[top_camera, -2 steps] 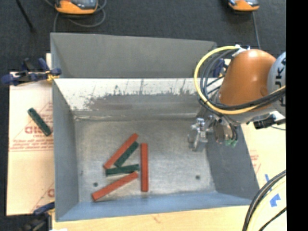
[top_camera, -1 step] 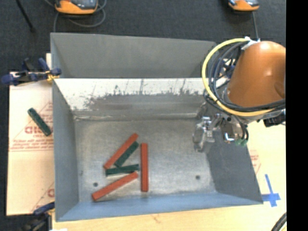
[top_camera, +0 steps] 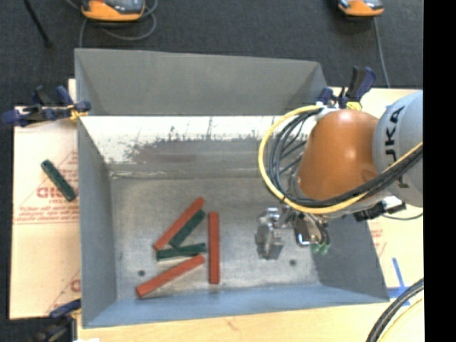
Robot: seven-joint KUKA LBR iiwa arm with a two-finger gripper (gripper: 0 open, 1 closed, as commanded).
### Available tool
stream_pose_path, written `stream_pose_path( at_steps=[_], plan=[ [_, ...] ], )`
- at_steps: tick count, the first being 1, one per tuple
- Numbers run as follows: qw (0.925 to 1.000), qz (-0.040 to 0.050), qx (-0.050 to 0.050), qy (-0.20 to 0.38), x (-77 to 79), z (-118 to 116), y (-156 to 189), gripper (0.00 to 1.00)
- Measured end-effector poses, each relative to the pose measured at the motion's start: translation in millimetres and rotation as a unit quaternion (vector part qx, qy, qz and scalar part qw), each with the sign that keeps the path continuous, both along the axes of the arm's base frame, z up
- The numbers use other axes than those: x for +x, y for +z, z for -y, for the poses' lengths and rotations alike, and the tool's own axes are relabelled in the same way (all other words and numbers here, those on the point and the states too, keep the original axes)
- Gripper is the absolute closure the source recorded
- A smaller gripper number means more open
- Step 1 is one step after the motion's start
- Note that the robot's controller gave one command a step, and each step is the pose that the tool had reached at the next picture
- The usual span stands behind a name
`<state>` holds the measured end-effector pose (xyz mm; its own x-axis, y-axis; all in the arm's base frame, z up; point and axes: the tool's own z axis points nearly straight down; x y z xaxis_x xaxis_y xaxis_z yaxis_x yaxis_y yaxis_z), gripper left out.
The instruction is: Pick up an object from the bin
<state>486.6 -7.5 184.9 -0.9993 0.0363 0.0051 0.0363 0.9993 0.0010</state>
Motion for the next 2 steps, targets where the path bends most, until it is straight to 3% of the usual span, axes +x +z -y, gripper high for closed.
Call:
stream_pose_path(
  at_steps=[1,2],
  plan=[
    [0.9997,0.0081,0.0,0.024,2.6,-39,75,1.0],
    [0.9996,0.0003,0.0,0.027,-8.1,-55,-1,1.0]
  ],
)
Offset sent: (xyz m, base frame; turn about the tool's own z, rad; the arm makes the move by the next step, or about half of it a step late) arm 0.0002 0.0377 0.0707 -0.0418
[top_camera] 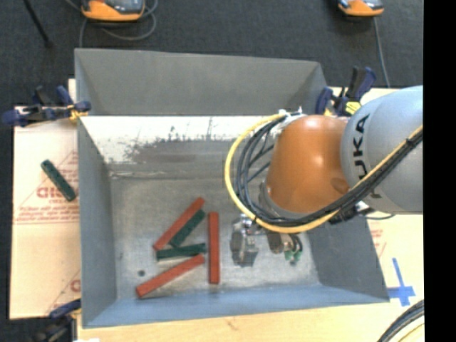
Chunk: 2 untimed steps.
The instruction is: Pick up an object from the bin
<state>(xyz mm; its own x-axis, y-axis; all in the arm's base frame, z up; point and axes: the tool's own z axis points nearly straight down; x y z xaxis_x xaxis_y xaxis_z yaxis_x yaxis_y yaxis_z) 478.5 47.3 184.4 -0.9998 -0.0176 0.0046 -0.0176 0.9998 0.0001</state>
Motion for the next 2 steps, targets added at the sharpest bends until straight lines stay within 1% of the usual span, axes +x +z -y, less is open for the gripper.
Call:
stream_pose_path(
  at_steps=[1,2],
  plan=[
    [0.9994,0.0044,-0.001,0.034,30.5,38,-26,1.0],
    [0.9994,0.0029,0.001,0.035,10.7,-14,-11,1.0]
  ],
)
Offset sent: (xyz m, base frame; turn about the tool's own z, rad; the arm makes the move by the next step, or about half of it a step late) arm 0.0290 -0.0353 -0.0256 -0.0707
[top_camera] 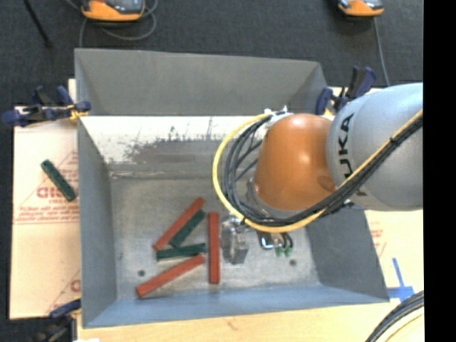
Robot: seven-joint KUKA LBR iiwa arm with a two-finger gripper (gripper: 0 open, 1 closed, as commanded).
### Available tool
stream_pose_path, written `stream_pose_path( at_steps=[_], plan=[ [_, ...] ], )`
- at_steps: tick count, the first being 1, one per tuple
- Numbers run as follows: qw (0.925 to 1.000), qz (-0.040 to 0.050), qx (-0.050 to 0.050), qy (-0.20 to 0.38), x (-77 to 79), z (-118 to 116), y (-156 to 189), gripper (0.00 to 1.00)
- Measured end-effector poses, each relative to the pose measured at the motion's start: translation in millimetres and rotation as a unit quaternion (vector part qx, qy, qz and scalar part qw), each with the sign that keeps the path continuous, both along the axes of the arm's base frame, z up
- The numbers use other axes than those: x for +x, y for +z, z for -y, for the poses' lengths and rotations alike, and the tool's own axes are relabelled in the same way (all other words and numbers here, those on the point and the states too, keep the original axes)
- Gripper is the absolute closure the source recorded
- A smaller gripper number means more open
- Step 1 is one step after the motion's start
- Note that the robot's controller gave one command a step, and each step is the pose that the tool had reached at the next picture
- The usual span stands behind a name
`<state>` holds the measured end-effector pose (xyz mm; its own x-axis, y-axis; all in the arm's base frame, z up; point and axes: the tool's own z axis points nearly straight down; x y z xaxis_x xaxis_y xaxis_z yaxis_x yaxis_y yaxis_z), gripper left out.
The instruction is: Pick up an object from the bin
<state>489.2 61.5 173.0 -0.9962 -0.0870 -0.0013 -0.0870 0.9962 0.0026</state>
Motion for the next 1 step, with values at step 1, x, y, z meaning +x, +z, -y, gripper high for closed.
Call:
stream_pose_path(
  at_steps=[1],
  plan=[
    [0.9986,0.0021,-0.001,0.052,32.1,-19.4,-12.0,1.0]
  ],
)
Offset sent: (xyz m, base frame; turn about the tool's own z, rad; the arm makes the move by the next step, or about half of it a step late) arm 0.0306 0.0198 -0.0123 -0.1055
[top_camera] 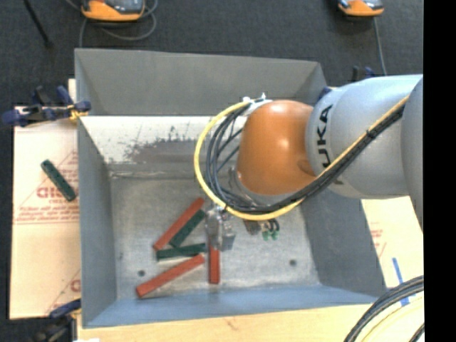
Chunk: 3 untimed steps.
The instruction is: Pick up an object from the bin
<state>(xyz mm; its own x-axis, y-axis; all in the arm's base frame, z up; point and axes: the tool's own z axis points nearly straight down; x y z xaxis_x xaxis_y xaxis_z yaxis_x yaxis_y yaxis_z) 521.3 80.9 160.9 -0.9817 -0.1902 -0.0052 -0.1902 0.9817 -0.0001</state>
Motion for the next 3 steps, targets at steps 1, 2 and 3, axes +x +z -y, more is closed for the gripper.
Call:
stream_pose_path(
  at_steps=[1,2,3],
  plan=[
    [1.0,0.0006,0.0,0.01,-1.4,1,3,1.0],
    [0.9995,0.0004,0.002,0.031,-3.7,-71,8,1.0],
    [0.9988,0.0035,0.001,0.048,-9.9,-90,92,1.0]
  ],
)
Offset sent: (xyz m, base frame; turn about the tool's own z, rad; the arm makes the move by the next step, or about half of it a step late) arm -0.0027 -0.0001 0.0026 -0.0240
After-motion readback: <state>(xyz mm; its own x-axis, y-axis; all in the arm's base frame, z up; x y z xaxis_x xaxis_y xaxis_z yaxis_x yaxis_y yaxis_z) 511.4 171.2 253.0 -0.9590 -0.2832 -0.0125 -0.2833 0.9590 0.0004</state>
